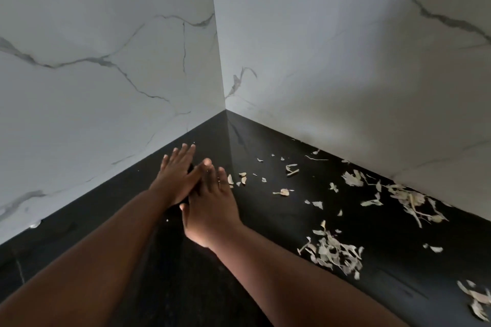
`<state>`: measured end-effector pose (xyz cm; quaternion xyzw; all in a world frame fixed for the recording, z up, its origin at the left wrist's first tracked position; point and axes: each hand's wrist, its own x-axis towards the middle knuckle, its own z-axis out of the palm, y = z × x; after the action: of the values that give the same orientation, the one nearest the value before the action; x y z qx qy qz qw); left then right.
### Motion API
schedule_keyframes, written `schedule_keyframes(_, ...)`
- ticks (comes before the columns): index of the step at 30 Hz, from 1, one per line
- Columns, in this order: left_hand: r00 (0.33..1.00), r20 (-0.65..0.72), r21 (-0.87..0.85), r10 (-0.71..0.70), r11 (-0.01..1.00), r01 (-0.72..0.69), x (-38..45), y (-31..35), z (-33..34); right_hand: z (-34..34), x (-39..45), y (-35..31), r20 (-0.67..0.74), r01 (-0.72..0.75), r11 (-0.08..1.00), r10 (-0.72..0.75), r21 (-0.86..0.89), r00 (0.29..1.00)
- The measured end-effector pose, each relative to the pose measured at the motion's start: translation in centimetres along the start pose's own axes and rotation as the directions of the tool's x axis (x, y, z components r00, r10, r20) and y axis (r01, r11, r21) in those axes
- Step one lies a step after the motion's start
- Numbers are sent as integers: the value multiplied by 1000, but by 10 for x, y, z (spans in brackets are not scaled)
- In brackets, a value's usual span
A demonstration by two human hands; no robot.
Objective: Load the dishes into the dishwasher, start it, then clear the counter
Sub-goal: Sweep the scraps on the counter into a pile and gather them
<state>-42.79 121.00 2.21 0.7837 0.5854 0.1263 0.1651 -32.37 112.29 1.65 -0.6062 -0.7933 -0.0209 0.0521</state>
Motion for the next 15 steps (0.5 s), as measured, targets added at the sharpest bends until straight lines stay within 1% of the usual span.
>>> schedule_keyframes(2,998,54,-38,42,998,-40,16,-7,-2,10,35,-1,53,-6,1000,6,-13,999)
schedule_keyframes(4,989,103,-21,107,994,-105,30,-5,0,13,58,8,110,-52,997,58,-57,992)
schedule_keyframes(6,980,139,7,139,990,-141,47,3,6,12,67,23,128,-102,992,111,-71,986)
schedule_keyframes(11,976,172,-42,137,990,-131,66,52,39,7,49,77,131,-260,960,273,-104,953)
schedule_keyframes(13,966,181,20,185,981,-192,58,79,51,2,28,98,140,-327,935,346,-139,928)
schedule_keyframes(15,939,199,130,280,942,-308,43,106,62,-4,-1,113,149,-404,906,420,-126,895)
